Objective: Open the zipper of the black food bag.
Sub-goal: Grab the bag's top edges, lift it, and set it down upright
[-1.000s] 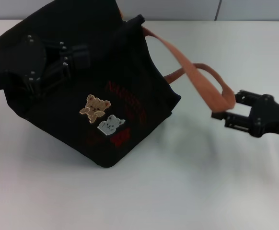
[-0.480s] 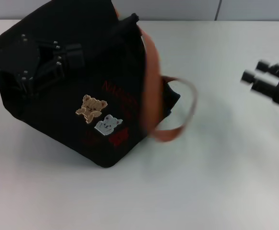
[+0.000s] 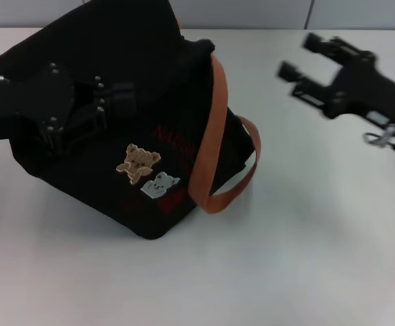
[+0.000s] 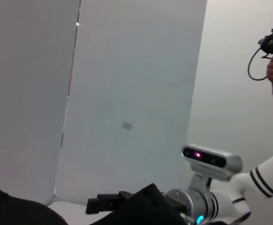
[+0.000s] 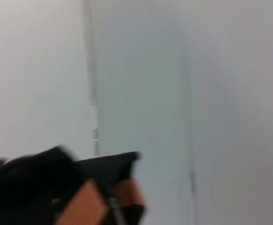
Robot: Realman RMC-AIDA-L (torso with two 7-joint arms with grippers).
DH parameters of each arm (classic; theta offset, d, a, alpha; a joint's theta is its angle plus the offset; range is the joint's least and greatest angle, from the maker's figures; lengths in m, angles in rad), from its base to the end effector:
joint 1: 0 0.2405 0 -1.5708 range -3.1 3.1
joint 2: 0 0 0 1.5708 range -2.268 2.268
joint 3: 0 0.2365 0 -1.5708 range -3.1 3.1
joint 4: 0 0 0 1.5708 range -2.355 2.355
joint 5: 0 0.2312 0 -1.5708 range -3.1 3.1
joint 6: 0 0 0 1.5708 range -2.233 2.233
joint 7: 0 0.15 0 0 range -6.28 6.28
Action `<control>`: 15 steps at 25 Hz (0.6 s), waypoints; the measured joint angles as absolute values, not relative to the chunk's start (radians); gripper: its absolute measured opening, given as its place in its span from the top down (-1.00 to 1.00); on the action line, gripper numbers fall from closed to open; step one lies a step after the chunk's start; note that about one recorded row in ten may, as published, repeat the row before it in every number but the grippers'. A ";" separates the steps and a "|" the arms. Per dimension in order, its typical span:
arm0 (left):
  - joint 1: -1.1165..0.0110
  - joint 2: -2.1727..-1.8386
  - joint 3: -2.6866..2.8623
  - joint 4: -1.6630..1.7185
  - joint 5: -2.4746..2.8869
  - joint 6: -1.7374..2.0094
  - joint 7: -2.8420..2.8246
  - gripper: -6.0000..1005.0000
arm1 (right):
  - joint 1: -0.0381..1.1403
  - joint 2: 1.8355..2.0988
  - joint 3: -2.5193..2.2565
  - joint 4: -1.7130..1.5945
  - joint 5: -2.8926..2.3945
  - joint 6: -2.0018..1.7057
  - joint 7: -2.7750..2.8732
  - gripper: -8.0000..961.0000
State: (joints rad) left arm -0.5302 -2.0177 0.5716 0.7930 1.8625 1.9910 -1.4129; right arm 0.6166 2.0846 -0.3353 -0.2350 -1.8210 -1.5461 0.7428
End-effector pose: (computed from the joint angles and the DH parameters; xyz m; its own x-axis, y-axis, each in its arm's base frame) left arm -0.2201 0.3155 0.0815 0.7294 0.1496 0.6675 0.2294 -0.9728 -0.0327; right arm 0.2415 0.3468 -0.0186 0.6550 0.0639 -0.7529 -0.3969 -0.8187 -0.4149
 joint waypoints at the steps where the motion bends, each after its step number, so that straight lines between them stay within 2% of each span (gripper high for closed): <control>1: -0.530 -2.018 0.574 0.793 1.862 1.991 -1.412 0.89 | 0.632 2.087 -0.337 -0.200 -1.821 -1.543 0.661 -0.43; 7: -0.531 -2.019 0.577 0.789 1.859 1.991 -1.411 0.89 | 0.687 2.090 -0.320 -0.003 -1.819 -1.465 0.228 -0.43; 15: -0.535 -2.022 0.577 0.785 1.860 1.991 -1.410 0.89 | 0.708 2.092 -0.221 0.098 -1.817 -1.429 -0.052 -0.43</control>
State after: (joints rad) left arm -0.5350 -2.0215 0.5768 0.7846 1.8602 1.9911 -1.4102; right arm 0.7077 2.0921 -0.2213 0.0980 -1.8165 -1.4289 -0.0515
